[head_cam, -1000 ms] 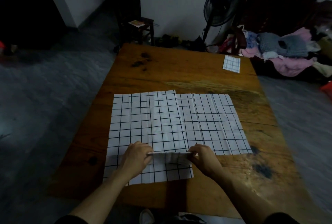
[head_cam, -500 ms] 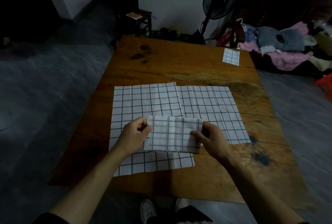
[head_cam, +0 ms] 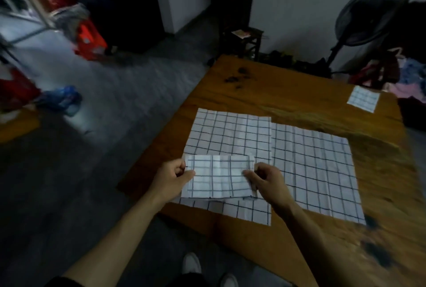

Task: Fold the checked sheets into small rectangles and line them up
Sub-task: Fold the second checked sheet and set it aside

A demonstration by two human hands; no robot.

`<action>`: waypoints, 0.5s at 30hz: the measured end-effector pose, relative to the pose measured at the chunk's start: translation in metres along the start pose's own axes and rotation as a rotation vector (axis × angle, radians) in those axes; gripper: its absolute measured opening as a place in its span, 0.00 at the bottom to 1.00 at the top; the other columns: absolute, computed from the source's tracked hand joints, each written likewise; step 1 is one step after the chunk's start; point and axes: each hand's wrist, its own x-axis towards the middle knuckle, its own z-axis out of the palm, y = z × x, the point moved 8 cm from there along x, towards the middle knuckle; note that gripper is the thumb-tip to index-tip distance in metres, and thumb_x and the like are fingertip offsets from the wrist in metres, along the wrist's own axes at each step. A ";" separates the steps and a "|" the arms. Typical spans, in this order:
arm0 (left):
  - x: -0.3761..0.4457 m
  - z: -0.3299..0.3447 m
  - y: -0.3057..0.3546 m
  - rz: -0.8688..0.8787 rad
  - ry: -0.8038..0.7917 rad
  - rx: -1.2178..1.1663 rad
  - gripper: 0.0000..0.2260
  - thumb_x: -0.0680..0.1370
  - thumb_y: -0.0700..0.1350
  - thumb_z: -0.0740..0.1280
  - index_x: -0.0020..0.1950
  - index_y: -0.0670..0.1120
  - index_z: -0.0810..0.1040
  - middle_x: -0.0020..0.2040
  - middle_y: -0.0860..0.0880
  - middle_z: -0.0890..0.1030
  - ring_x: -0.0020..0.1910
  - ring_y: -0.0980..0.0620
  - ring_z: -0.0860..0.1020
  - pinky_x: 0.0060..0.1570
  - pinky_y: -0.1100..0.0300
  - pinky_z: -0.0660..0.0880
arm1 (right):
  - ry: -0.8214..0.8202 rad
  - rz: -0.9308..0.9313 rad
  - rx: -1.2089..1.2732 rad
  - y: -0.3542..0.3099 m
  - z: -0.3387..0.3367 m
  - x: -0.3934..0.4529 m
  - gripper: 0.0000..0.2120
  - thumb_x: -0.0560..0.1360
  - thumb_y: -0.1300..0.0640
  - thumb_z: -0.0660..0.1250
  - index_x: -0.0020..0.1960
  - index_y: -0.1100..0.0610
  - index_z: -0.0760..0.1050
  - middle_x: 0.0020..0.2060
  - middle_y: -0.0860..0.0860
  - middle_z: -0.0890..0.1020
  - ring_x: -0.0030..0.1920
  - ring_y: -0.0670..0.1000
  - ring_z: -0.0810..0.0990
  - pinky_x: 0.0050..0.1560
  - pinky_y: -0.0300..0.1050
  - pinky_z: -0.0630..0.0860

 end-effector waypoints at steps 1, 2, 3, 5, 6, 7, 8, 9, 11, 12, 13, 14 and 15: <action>-0.004 -0.010 -0.006 -0.012 0.026 -0.002 0.02 0.78 0.44 0.69 0.49 0.49 0.80 0.47 0.51 0.84 0.46 0.57 0.83 0.41 0.59 0.80 | -0.011 -0.003 0.006 -0.003 0.010 0.003 0.13 0.77 0.53 0.69 0.38 0.60 0.75 0.27 0.50 0.78 0.29 0.48 0.76 0.34 0.43 0.76; -0.007 -0.020 -0.010 -0.012 0.046 -0.011 0.02 0.78 0.44 0.69 0.49 0.50 0.80 0.47 0.52 0.84 0.46 0.58 0.82 0.40 0.61 0.79 | -0.023 -0.007 0.005 -0.006 0.020 0.007 0.13 0.77 0.53 0.69 0.38 0.59 0.75 0.28 0.51 0.78 0.30 0.49 0.77 0.35 0.46 0.77; -0.009 -0.030 -0.014 -0.021 0.061 -0.024 0.02 0.78 0.44 0.68 0.49 0.51 0.80 0.48 0.52 0.84 0.47 0.59 0.82 0.40 0.63 0.78 | -0.054 -0.009 0.000 -0.010 0.031 0.010 0.12 0.77 0.53 0.69 0.38 0.58 0.75 0.30 0.52 0.79 0.32 0.50 0.78 0.37 0.50 0.79; -0.011 -0.053 -0.020 -0.029 0.114 -0.036 0.02 0.79 0.44 0.67 0.46 0.49 0.79 0.47 0.52 0.83 0.47 0.58 0.81 0.38 0.66 0.75 | -0.146 -0.003 -0.033 -0.018 0.054 0.014 0.10 0.77 0.54 0.69 0.39 0.57 0.75 0.33 0.55 0.81 0.35 0.52 0.81 0.41 0.54 0.81; -0.012 -0.065 -0.023 -0.019 0.137 -0.034 0.04 0.79 0.44 0.67 0.45 0.48 0.78 0.46 0.52 0.83 0.47 0.57 0.81 0.38 0.67 0.74 | -0.186 -0.013 -0.052 -0.023 0.065 0.015 0.09 0.77 0.54 0.69 0.40 0.58 0.76 0.35 0.57 0.82 0.37 0.53 0.82 0.42 0.54 0.81; -0.012 -0.076 -0.026 -0.010 0.151 -0.032 0.04 0.79 0.44 0.67 0.44 0.48 0.77 0.46 0.52 0.83 0.47 0.57 0.81 0.37 0.67 0.74 | -0.218 -0.023 -0.067 -0.028 0.077 0.017 0.09 0.77 0.54 0.69 0.42 0.59 0.77 0.36 0.58 0.82 0.38 0.53 0.83 0.42 0.54 0.81; -0.012 -0.088 -0.029 -0.001 0.155 -0.034 0.04 0.79 0.44 0.66 0.45 0.48 0.77 0.46 0.51 0.83 0.46 0.58 0.81 0.37 0.67 0.74 | -0.245 -0.032 -0.084 -0.033 0.089 0.019 0.09 0.76 0.54 0.70 0.44 0.60 0.78 0.38 0.58 0.83 0.39 0.54 0.83 0.43 0.53 0.82; -0.011 -0.100 -0.033 0.008 0.156 -0.043 0.03 0.79 0.43 0.66 0.45 0.47 0.76 0.46 0.51 0.83 0.45 0.59 0.82 0.35 0.67 0.75 | -0.267 -0.041 -0.094 -0.040 0.102 0.022 0.08 0.76 0.53 0.70 0.46 0.59 0.79 0.40 0.56 0.83 0.41 0.54 0.83 0.43 0.51 0.82; -0.009 -0.126 -0.042 0.040 0.154 -0.070 0.03 0.79 0.42 0.66 0.45 0.47 0.76 0.45 0.50 0.83 0.42 0.62 0.82 0.33 0.68 0.76 | -0.293 -0.059 -0.124 -0.057 0.130 0.030 0.08 0.75 0.51 0.72 0.49 0.55 0.80 0.43 0.54 0.84 0.43 0.53 0.83 0.44 0.48 0.80; -0.009 -0.142 -0.048 0.062 0.147 -0.072 0.04 0.79 0.41 0.66 0.45 0.47 0.75 0.45 0.50 0.83 0.42 0.62 0.82 0.32 0.68 0.76 | -0.294 -0.064 -0.140 -0.067 0.144 0.035 0.09 0.74 0.50 0.72 0.51 0.54 0.79 0.45 0.53 0.84 0.45 0.52 0.83 0.45 0.47 0.81; -0.008 -0.159 -0.055 0.079 0.138 -0.069 0.04 0.79 0.41 0.66 0.44 0.47 0.75 0.44 0.50 0.83 0.42 0.62 0.82 0.33 0.67 0.76 | -0.296 -0.069 -0.135 -0.077 0.160 0.042 0.10 0.74 0.51 0.72 0.53 0.53 0.79 0.47 0.52 0.84 0.47 0.50 0.83 0.48 0.47 0.82; -0.008 -0.178 -0.063 0.089 0.127 -0.063 0.05 0.79 0.41 0.66 0.44 0.48 0.75 0.43 0.49 0.83 0.42 0.61 0.82 0.33 0.66 0.76 | -0.307 -0.082 -0.164 -0.091 0.177 0.048 0.11 0.74 0.51 0.71 0.55 0.52 0.78 0.48 0.51 0.84 0.49 0.48 0.83 0.51 0.48 0.82; -0.008 -0.198 -0.070 0.095 0.119 -0.064 0.06 0.79 0.41 0.66 0.43 0.48 0.74 0.42 0.49 0.83 0.41 0.59 0.82 0.33 0.64 0.76 | -0.338 -0.109 -0.219 -0.105 0.197 0.056 0.12 0.74 0.50 0.70 0.56 0.51 0.78 0.49 0.50 0.83 0.50 0.46 0.83 0.52 0.47 0.82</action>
